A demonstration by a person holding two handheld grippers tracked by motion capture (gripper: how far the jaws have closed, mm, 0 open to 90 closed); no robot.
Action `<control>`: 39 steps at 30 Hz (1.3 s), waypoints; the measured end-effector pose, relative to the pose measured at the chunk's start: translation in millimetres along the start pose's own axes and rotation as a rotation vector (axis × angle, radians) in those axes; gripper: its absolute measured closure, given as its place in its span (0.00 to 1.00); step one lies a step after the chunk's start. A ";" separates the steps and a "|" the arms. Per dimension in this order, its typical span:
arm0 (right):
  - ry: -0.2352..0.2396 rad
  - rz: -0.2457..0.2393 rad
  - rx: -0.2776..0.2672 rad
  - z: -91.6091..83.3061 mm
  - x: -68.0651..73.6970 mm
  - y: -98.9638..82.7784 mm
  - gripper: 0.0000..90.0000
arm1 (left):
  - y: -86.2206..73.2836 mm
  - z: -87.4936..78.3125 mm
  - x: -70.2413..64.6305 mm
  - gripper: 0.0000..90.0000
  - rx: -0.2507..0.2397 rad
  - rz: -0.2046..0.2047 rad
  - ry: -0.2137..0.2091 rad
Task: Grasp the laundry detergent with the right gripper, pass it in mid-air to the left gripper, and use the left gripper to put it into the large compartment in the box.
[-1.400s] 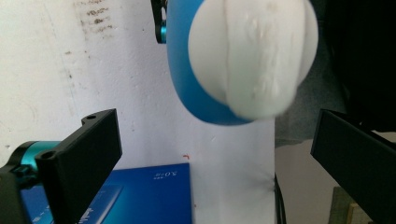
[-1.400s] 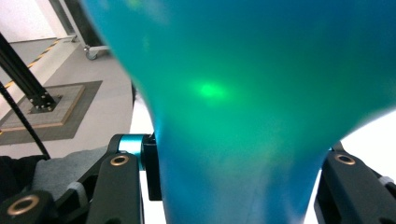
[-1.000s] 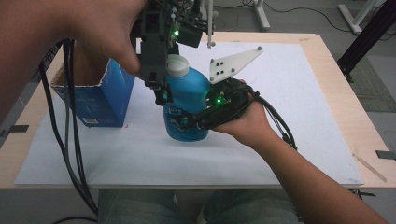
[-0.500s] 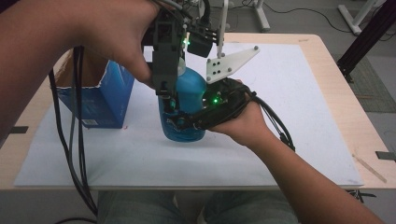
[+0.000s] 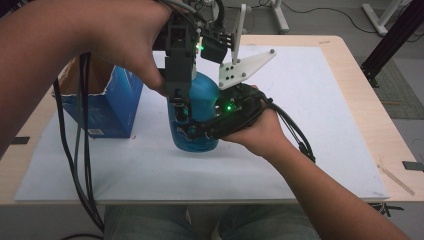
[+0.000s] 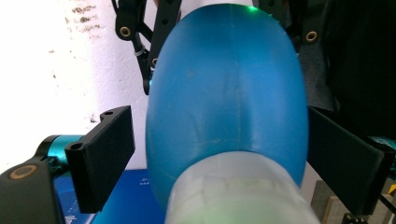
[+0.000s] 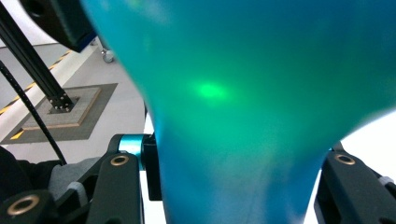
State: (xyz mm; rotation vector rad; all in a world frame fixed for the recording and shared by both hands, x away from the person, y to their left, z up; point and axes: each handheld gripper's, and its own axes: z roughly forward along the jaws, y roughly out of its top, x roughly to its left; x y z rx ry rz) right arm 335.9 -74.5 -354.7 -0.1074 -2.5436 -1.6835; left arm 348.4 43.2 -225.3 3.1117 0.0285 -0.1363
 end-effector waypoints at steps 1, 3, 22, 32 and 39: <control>-0.001 0.002 0.000 0.0 0.0 0.0 0.52 | 0.2 0.0 0.0 0.16 -0.001 -0.001 0.001; -0.004 0.001 0.000 0.3 -0.2 0.0 0.52 | 0.8 0.1 -0.1 0.16 0.003 -0.005 0.001; -0.005 0.005 -0.004 1.6 -0.3 -0.4 0.52 | 3.8 1.4 0.8 0.25 0.010 -0.004 0.001; -0.006 0.008 -0.007 1.4 -0.4 -0.3 0.52 | 5.2 2.4 1.6 0.32 0.021 -0.004 -0.007; -0.005 0.015 -0.010 0.8 -0.7 -0.3 0.52 | 5.9 2.7 2.4 0.36 0.022 -0.002 -0.002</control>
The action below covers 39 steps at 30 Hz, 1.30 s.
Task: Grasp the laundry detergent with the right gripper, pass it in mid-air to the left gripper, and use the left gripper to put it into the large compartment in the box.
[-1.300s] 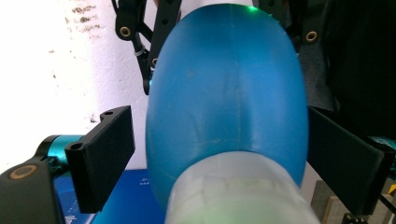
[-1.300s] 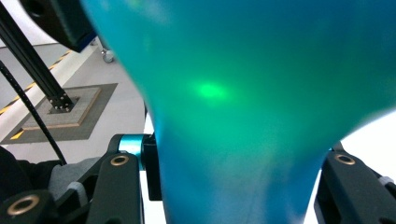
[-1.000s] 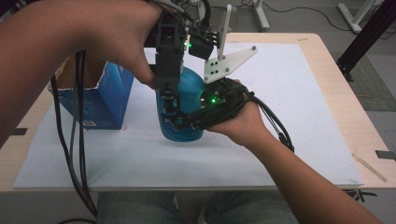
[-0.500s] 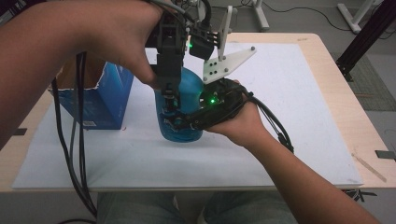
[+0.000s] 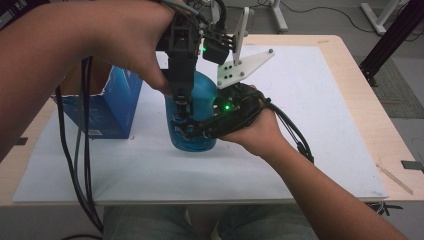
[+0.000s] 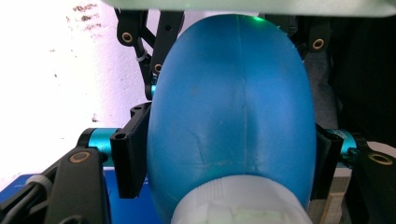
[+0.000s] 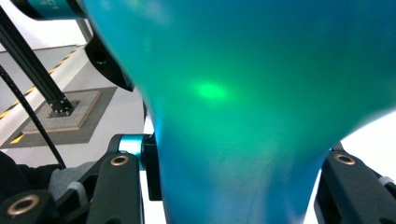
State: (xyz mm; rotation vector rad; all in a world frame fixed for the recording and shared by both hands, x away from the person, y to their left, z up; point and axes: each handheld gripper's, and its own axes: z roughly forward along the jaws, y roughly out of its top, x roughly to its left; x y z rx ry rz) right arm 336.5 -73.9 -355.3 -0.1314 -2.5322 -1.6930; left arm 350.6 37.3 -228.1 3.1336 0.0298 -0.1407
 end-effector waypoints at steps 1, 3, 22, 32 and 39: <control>0.000 0.000 0.001 0.1 0.0 0.0 0.52 | 0.2 0.2 -0.1 0.38 -0.002 0.000 -0.001; 0.002 0.003 0.003 0.3 0.2 -0.2 0.52 | 0.7 0.2 -0.1 0.40 -0.001 0.005 -0.011; 0.014 -0.018 0.002 -0.5 2.0 0.4 0.47 | 0.7 -2.1 -4.0 0.42 -0.006 -0.012 -0.008; -0.014 -0.016 0.062 -19.5 2.6 -1.8 0.24 | -2.5 -2.8 -1.9 0.42 0.007 -0.032 0.001; -0.076 0.006 0.079 -37.0 -1.7 -5.4 0.15 | -5.1 -5.0 -1.6 0.42 0.012 -0.044 0.001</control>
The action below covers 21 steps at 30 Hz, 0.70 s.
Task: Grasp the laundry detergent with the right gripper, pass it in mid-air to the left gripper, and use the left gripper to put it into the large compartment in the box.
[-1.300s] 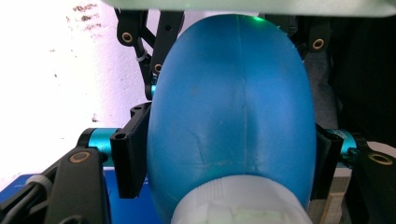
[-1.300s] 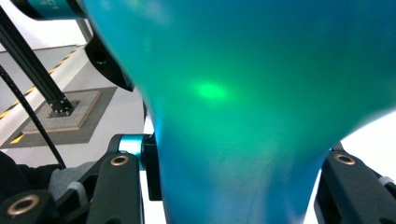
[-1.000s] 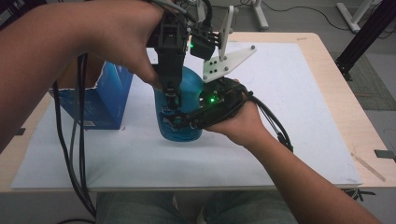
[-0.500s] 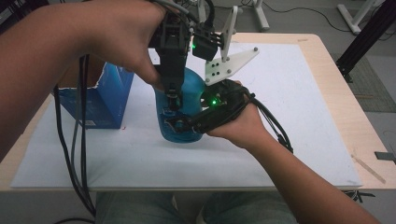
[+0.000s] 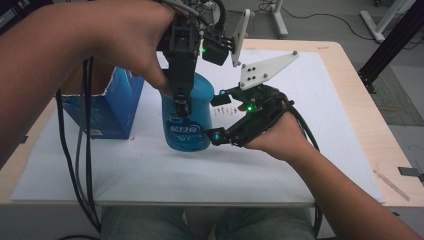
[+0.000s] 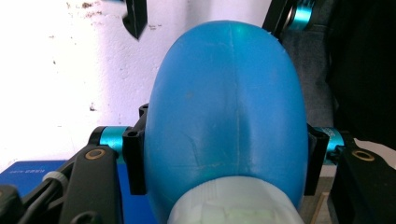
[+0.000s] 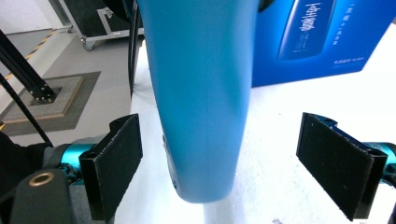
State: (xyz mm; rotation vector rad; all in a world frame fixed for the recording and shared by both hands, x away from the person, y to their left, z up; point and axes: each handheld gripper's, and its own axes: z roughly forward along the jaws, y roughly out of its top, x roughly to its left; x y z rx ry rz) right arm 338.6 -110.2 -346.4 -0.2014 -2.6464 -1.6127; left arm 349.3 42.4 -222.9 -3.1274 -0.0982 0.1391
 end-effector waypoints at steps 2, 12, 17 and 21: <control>-0.011 -0.008 0.007 -4.9 -0.9 1.1 0.15 | -0.1 -1.2 -0.1 0.42 0.001 -0.005 -0.001; -0.071 -0.031 0.080 -24.7 -3.2 5.8 0.03 | -5.7 -12.3 6.2 0.42 0.003 -0.068 0.007; -0.090 -0.029 0.121 -34.3 -5.5 9.0 0.03 | -11.4 -19.8 9.4 0.42 -0.008 -0.107 0.008; -0.101 -0.057 0.167 -43.3 -7.7 16.9 0.02 | -16.5 -26.0 11.0 0.42 -0.005 -0.140 0.010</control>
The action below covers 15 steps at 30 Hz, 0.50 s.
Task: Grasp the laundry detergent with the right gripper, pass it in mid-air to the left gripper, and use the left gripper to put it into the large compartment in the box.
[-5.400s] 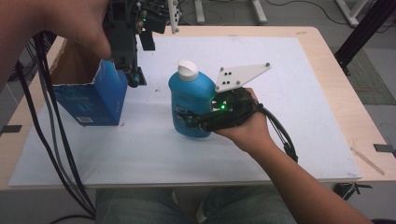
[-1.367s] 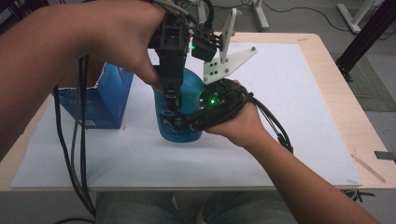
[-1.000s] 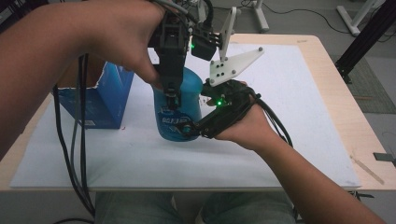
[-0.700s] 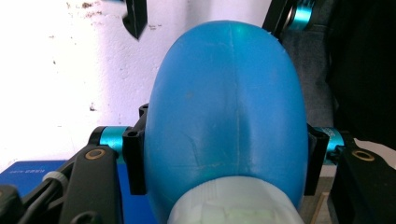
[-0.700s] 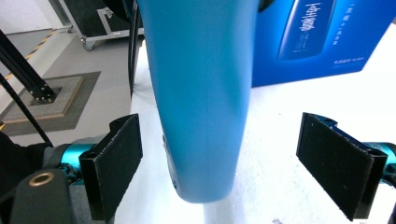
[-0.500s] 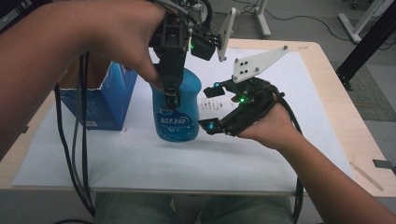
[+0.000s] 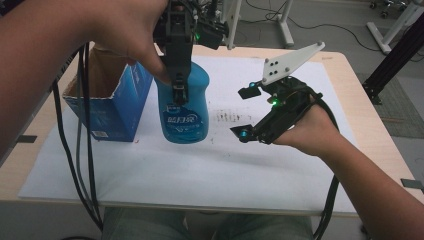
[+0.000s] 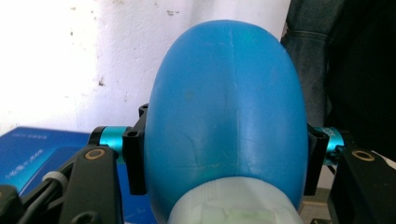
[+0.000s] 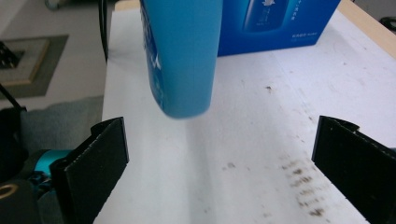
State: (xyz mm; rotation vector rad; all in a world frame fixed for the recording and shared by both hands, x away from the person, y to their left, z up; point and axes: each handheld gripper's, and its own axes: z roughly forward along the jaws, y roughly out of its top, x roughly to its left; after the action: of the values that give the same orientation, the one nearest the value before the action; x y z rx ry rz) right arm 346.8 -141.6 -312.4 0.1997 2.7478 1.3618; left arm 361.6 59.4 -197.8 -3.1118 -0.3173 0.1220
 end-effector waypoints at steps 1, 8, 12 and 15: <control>-0.005 -0.004 0.015 -2.6 -1.0 1.9 0.01 | -1.4 -1.5 0.6 0.42 -0.002 -0.009 0.002; -0.025 -0.060 0.117 -17.2 -6.7 12.0 0.01 | -15.4 -19.4 5.3 0.42 -0.019 -0.094 -0.013; -0.032 -0.110 0.244 -29.0 -10.5 20.7 0.01 | -27.1 -35.3 10.1 0.42 -0.040 -0.180 -0.023; -0.046 -0.130 0.281 -38.5 -14.0 28.2 0.01 | -37.0 -49.3 14.4 0.42 -0.055 -0.243 -0.015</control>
State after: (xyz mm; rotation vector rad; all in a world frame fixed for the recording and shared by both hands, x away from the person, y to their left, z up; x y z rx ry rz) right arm 358.5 -157.1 -266.6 0.0638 2.8462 0.9261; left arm 372.1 98.3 -149.1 -3.0950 -0.7055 0.1356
